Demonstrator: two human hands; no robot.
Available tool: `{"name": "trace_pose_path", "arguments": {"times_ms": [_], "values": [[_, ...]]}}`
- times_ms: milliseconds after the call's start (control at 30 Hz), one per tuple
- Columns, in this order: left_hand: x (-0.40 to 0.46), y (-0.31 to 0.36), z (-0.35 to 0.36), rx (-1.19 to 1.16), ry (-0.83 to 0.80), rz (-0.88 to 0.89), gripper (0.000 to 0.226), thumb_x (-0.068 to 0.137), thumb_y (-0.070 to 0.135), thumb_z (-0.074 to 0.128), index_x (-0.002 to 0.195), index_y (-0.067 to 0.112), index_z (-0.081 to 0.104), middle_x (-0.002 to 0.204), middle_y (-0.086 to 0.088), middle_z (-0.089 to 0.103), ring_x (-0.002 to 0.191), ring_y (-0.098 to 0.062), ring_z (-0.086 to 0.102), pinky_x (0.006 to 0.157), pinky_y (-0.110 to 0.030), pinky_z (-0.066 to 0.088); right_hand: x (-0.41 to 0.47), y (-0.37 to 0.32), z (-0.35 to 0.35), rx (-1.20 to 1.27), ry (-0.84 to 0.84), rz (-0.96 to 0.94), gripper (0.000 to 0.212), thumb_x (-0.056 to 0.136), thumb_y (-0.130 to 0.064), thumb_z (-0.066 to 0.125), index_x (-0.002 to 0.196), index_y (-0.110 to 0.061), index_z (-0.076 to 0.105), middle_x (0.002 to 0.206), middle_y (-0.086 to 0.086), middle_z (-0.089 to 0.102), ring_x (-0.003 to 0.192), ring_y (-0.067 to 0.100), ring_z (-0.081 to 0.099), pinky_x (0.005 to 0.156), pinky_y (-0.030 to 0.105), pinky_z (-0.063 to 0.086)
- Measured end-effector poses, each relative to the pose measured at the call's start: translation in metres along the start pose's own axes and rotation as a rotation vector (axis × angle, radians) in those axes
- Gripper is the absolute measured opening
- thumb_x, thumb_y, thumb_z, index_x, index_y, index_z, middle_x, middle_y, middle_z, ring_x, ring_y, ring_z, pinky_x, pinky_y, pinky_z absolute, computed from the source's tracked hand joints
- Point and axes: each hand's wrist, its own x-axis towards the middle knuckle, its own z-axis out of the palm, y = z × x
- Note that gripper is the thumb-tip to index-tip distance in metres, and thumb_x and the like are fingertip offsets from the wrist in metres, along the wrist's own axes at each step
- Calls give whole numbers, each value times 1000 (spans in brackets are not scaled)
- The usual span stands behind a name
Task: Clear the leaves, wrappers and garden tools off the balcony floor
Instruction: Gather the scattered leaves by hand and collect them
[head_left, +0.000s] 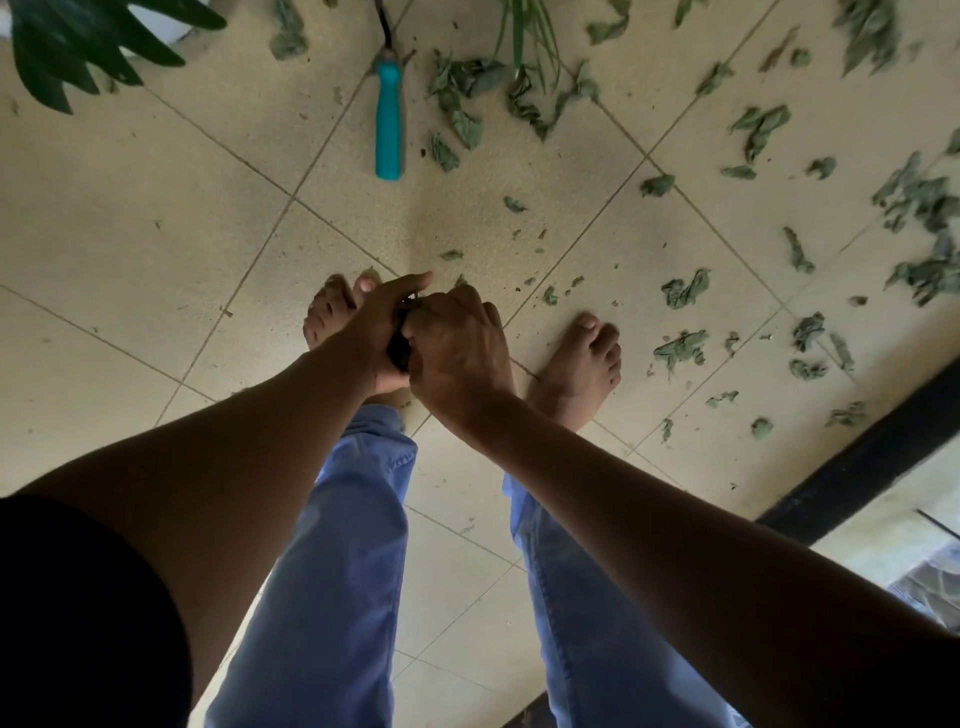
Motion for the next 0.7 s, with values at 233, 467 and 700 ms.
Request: {"name": "trace_pose_path", "arguments": {"times_ms": [233,467,700], "values": [[7,0,-6,-25,-44,-2,28,77,45,78,69,22,64,57,4,55,56,-10,59,56,-23,49,12,3,0,-46,-4,-3,15,78,-7,61,83,-16,71,73,1,68,78,26,64,90,43,42],[8,8,-4,52,58,115,46,93,45,65,53,23,69,56,3,64,56,-11,68,55,-21,55,19,-3,-11,-30,-34,-103,19,86,-8,57,91,-7,75,79,10,74,71,29,66,78,36,44],[9,37,-1,-92,12,19,30,94,30,60,67,17,58,59,7,53,40,-3,43,38,-11,33,38,30,-20,177,203,-7,23,87,0,57,101,-9,74,94,7,74,85,25,69,74,38,59]]}}
